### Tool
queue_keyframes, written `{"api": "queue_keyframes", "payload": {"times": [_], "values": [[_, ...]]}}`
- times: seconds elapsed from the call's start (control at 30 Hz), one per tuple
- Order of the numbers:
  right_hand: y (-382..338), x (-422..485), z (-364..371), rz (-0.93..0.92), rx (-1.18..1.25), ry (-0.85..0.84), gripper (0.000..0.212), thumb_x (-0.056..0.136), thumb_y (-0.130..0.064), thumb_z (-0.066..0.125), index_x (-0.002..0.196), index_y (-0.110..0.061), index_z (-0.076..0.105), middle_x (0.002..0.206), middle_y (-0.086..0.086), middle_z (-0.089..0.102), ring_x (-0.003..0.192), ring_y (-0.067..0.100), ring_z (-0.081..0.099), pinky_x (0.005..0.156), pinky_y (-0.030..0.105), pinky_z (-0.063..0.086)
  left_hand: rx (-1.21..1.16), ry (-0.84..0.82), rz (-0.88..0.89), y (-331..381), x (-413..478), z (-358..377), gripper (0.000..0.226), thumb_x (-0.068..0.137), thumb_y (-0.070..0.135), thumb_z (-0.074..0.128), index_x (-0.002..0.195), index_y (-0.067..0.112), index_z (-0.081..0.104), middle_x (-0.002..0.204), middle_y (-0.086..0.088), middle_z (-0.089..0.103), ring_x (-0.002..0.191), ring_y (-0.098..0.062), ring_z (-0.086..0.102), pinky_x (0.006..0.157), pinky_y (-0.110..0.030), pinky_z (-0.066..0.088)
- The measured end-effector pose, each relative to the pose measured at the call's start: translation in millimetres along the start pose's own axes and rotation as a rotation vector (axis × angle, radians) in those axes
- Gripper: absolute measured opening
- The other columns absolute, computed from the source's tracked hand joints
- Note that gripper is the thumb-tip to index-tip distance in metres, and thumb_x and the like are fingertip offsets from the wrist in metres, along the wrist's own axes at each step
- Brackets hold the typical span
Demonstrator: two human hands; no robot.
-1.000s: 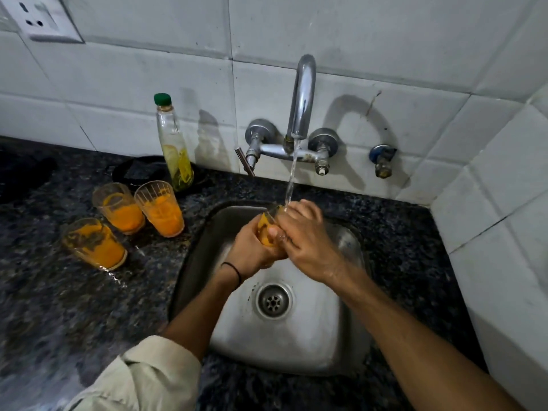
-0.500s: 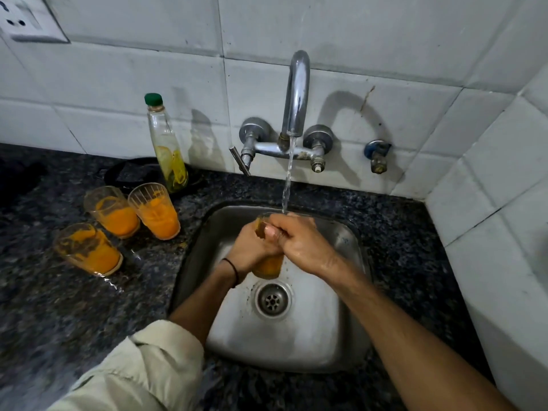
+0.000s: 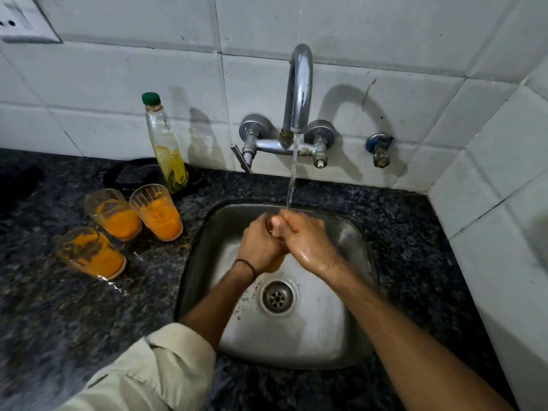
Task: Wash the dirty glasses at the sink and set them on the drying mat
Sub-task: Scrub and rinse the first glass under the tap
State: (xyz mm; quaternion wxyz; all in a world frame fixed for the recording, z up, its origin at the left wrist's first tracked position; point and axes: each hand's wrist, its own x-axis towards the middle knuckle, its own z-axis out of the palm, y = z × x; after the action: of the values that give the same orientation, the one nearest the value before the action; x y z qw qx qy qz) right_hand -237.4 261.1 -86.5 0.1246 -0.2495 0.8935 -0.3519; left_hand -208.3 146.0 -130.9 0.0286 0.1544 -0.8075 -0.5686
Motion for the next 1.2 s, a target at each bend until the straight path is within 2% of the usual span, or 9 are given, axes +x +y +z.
{"api": "queue_keyframes", "payload": {"times": [0.13,0.33,0.53,0.67,0.77,0.9,1.0,1.1,1.2], "values": [[-7,10,22,0.124,-0.123,0.049,0.029,0.106,-0.035,0.035,0.088,-0.021,0.054,0.095,0.003,0.065,0.093,0.023,0.062,0.093,0.046,0.046,0.228,0.266,0.047,-6,-7,24,0.008,0.093,0.025,0.057,0.096,0.02,0.051,0.089,0.001,0.065,0.083,-0.02,0.062,0.067,-0.035,0.048],[14,10,-6,-0.054,0.009,-0.215,0.032,0.103,-0.033,0.045,0.072,-0.031,0.05,0.085,0.0,0.056,0.081,0.015,0.052,0.073,0.032,0.04,-0.363,-0.325,-0.096,-16,-2,-10,0.028,0.08,0.006,0.075,0.105,0.015,0.067,0.097,-0.002,0.073,0.092,-0.013,0.07,0.075,-0.021,0.054],[-4,11,21,0.17,0.021,-0.012,0.036,0.104,-0.041,0.042,0.083,-0.016,0.057,0.091,0.007,0.066,0.088,0.025,0.064,0.087,0.046,0.051,0.238,0.277,0.019,-12,-13,24,0.013,0.083,0.03,0.063,0.092,0.025,0.053,0.077,0.008,0.061,0.07,-0.009,0.056,0.055,-0.027,0.038],[-11,1,6,0.088,-0.185,-0.092,0.03,0.104,-0.036,0.041,0.095,-0.018,0.063,0.098,0.005,0.063,0.095,0.022,0.059,0.093,0.041,0.046,-0.096,-0.086,0.006,-19,-6,10,0.014,0.088,0.005,0.066,0.096,0.016,0.06,0.082,0.009,0.063,0.075,0.003,0.063,0.061,-0.008,0.045],[-9,-11,-8,-0.005,-0.118,-0.25,0.025,0.105,-0.028,0.043,0.116,-0.029,0.065,0.086,-0.016,0.045,0.095,0.009,0.041,0.097,0.036,0.035,-0.292,-0.325,-0.013,-19,-3,-12,0.031,0.079,-0.005,0.072,0.098,0.018,0.066,0.089,0.006,0.071,0.081,0.003,0.067,0.071,-0.014,0.051],[-13,-8,18,0.142,0.095,-0.032,0.019,0.105,-0.029,0.043,0.091,-0.029,0.057,0.087,-0.01,0.059,0.096,0.016,0.057,0.097,0.049,0.045,0.044,0.124,0.059,-19,-5,9,0.007,0.086,0.017,0.062,0.092,0.018,0.059,0.079,0.005,0.066,0.075,-0.011,0.063,0.066,-0.029,0.051],[-18,-7,38,0.236,0.045,0.111,0.023,0.105,-0.028,0.039,0.095,-0.02,0.058,0.09,-0.001,0.063,0.092,0.018,0.062,0.088,0.041,0.047,0.096,0.151,0.113,-24,-6,17,0.007,0.089,0.03,0.049,0.093,0.025,0.054,0.081,0.007,0.066,0.081,-0.011,0.063,0.081,-0.046,0.052],[3,-26,24,-0.085,-0.038,-0.028,0.019,0.1,-0.012,0.047,0.112,-0.018,0.06,0.104,0.001,0.062,0.098,0.015,0.059,0.082,0.031,0.045,0.079,0.048,0.159,-26,-2,-2,0.023,0.075,0.035,0.063,0.096,0.028,0.058,0.087,0.009,0.069,0.086,-0.009,0.065,0.084,-0.041,0.052],[41,-19,-21,-0.53,-0.665,-0.332,0.072,0.084,0.001,0.061,0.143,-0.033,0.04,0.15,-0.005,0.046,0.141,0.016,0.036,0.111,0.044,0.03,-0.003,-0.199,0.203,-26,-3,-15,0.051,0.059,0.012,0.086,0.103,0.022,0.061,0.095,0.002,0.071,0.087,-0.012,0.069,0.079,-0.031,0.056]]}}
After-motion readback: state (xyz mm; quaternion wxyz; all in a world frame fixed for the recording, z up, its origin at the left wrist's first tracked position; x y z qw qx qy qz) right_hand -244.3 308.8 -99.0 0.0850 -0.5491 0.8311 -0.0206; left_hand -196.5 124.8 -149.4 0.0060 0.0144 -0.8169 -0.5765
